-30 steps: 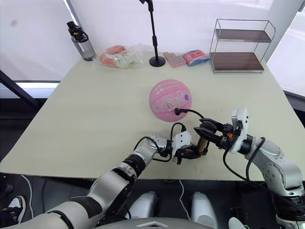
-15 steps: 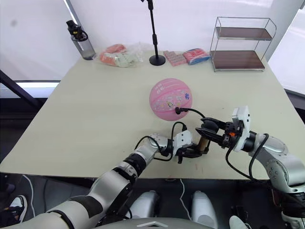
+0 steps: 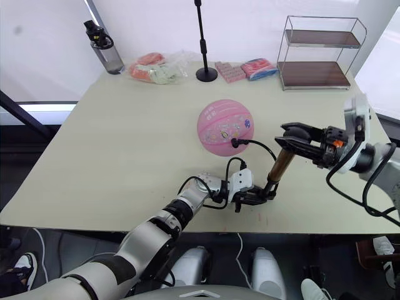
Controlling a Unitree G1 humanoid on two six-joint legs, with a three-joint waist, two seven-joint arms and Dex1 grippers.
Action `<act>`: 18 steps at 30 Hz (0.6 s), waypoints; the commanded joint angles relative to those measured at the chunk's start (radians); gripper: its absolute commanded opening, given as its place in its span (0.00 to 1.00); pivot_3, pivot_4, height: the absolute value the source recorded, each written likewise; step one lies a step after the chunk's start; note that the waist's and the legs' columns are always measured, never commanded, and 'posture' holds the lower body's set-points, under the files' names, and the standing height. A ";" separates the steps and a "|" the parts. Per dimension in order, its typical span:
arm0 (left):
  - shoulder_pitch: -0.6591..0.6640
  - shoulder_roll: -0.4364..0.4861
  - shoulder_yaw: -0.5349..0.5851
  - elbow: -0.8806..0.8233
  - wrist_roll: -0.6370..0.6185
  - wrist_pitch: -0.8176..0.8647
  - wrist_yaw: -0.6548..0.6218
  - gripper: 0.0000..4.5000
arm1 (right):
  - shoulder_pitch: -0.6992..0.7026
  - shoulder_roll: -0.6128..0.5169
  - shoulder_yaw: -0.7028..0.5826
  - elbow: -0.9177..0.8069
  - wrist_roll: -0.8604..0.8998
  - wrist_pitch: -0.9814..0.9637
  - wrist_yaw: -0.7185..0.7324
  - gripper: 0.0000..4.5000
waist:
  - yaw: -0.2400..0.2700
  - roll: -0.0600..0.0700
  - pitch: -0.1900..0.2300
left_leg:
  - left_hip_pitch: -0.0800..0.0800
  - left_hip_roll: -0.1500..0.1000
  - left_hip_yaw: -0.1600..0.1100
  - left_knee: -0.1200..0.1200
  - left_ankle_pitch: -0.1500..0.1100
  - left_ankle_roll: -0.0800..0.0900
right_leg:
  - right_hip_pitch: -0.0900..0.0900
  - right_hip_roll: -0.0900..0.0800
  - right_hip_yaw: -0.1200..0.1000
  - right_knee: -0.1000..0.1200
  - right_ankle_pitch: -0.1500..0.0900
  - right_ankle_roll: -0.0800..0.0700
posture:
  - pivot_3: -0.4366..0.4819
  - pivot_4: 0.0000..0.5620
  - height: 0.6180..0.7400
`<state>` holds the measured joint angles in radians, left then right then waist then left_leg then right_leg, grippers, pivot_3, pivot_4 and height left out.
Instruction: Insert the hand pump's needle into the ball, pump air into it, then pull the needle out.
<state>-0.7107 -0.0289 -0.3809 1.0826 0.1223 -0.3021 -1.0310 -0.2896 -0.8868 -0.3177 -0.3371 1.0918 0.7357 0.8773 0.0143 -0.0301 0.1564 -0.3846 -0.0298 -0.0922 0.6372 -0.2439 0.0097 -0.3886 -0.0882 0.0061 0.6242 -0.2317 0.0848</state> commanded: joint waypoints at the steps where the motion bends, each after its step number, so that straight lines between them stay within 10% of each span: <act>1: 0.069 0.056 -0.035 0.144 0.080 0.079 0.020 0.23 | -0.092 -0.058 -0.158 -0.018 0.056 -0.010 -0.050 0.43 | 0.000 0.001 0.000 | -0.001 0.000 -0.001 0.000 0.000 0.000 | 0.000 0.000 -0.001 0.000 0.000 0.000 | 0.48 0.27 0.93; 18: 0.077 0.057 -0.039 0.140 0.077 0.076 0.023 0.23 | -0.060 -0.029 -0.041 0.004 -0.071 -0.040 -0.006 0.43 | 0.000 0.000 -0.002 | -0.008 -0.001 -0.005 0.002 0.000 0.001 | -0.004 0.000 -0.006 -0.001 0.001 0.000 | 0.48 0.27 0.93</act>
<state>-0.7074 -0.0317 -0.3820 1.0822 0.1145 -0.3070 -1.0254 -0.3723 -0.9090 -0.3587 -0.3291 1.1026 0.7305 0.8708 0.0139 -0.0298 0.1544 -0.3929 -0.0303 -0.0978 0.6393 -0.2434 0.0104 -0.3929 -0.0879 -0.0001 0.6231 -0.2311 0.0844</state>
